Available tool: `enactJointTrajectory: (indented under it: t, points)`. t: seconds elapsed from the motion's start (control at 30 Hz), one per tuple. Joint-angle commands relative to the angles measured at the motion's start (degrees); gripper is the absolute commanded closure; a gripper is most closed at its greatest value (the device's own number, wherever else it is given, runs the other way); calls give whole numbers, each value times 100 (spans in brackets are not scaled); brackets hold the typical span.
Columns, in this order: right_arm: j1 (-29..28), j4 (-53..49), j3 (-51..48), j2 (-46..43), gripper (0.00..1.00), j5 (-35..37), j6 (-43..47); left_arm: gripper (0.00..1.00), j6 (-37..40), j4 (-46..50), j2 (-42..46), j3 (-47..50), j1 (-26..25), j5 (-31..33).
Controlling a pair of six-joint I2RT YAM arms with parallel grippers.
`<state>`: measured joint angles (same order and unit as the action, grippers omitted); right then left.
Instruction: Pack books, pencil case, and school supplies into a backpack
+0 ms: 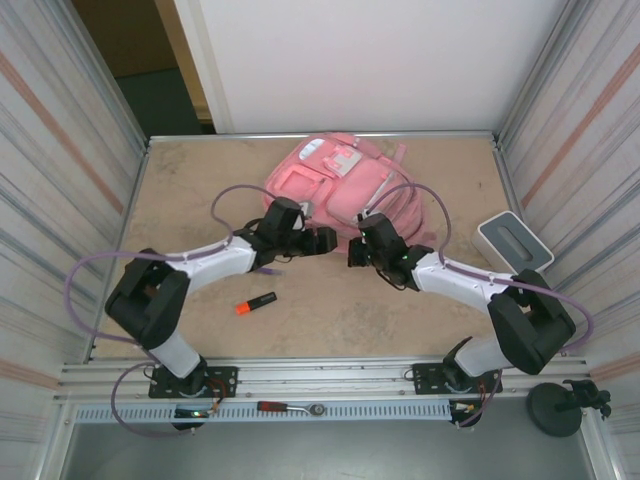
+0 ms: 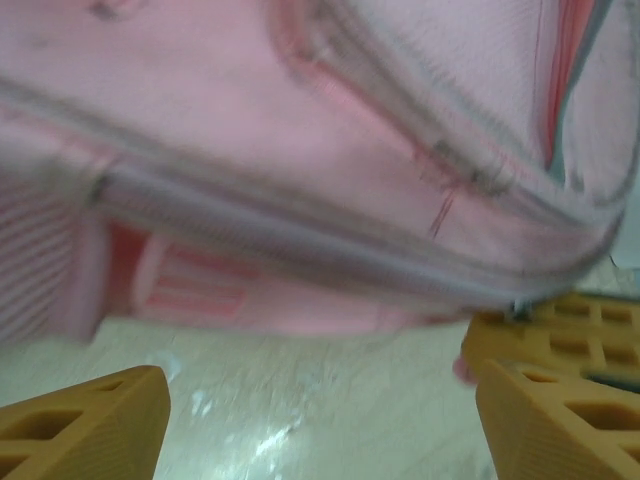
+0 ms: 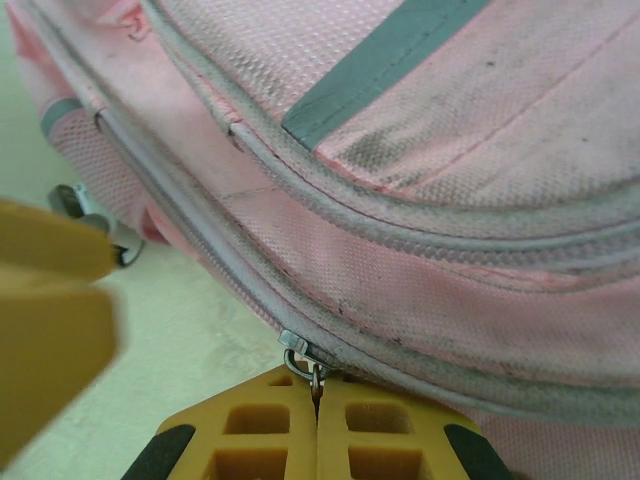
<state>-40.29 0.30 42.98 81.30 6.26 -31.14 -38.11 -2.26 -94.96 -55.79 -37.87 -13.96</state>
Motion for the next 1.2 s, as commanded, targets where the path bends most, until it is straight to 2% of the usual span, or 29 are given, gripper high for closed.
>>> enactJointTrajectory:
  t: [0.0, 0.2, 0.33, 0.5, 0.63, 0.7, 0.9, 1.17]
  points:
    - [-75, 284, -141, -264, 100, -99, -99, 23, -179, -194, -186, -322, -8, 204]
    - [-94, 529, -414, -303, 100, -191, -34, 38, -232, -304, -557, -580, -1, 131]
    - [-95, 655, -496, -316, 100, -222, 92, 51, -202, -312, -789, -719, 50, 159]
    - [-53, 379, -528, -296, 100, 145, 308, 75, -18, -285, -869, -780, 198, 230]
    - [334, -197, -556, -327, 100, 617, 329, 93, 204, -261, -709, -657, 433, 225]
    - [608, -413, -606, -405, 100, 756, 324, 99, 297, -293, -608, -550, 577, 135]
    - [1277, -715, -646, -639, 100, 859, 421, 100, 676, -162, -357, -449, 1109, -180]
    - [1337, -267, -416, -481, 100, -209, 645, 100, 1211, 410, -665, -1027, 1749, -670]
